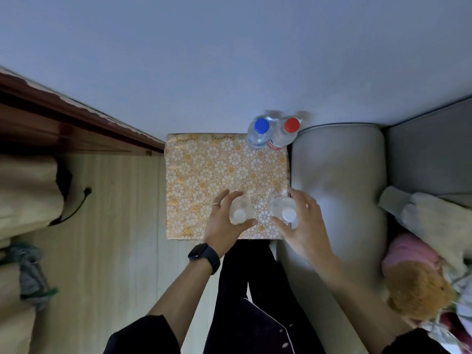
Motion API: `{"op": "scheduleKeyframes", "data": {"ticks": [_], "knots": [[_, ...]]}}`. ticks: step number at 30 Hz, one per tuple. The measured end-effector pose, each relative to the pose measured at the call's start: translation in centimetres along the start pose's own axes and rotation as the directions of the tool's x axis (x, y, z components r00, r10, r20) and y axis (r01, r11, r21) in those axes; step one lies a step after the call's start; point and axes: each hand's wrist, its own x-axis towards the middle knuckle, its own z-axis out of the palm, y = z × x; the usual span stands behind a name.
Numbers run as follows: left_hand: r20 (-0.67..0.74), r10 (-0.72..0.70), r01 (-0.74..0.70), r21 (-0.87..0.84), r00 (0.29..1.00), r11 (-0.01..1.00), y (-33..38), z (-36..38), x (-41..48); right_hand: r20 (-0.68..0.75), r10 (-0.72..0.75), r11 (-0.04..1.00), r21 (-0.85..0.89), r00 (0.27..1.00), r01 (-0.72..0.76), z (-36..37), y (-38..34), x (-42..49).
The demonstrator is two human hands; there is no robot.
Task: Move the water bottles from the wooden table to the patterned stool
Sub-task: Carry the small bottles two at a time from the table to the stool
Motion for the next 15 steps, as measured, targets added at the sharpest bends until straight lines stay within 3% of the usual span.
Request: {"op": "scheduleKeyframes", "data": {"ticks": [2, 5, 9, 15], "knots": [[-0.009, 0.034, -0.033, 0.046, 0.999, 0.998, -0.2, -0.1, -0.4, -0.068, -0.040, 0.990, -0.141, 0.997, 0.030, -0.7, -0.2, -0.3], [-0.028, 0.040, -0.036, 0.145, 0.999, 0.989, -0.5, -0.2, -0.4, -0.017, -0.012, 0.967, -0.254, 1.000, 0.007, -1.6, -0.6, -0.3], [-0.035, 0.048, -0.041, 0.179, 0.998, 0.983, 0.7, -0.2, 0.6, 0.020, -0.015, 0.968, -0.250, 1.000, 0.020, -2.1, -1.3, 0.7], [-0.020, 0.155, -0.150, 0.158, 0.988, 0.976, 4.5, -0.4, 4.6, -0.054, -0.002, 0.981, -0.195, 0.999, -0.009, -3.6, -3.0, 3.9]]}}
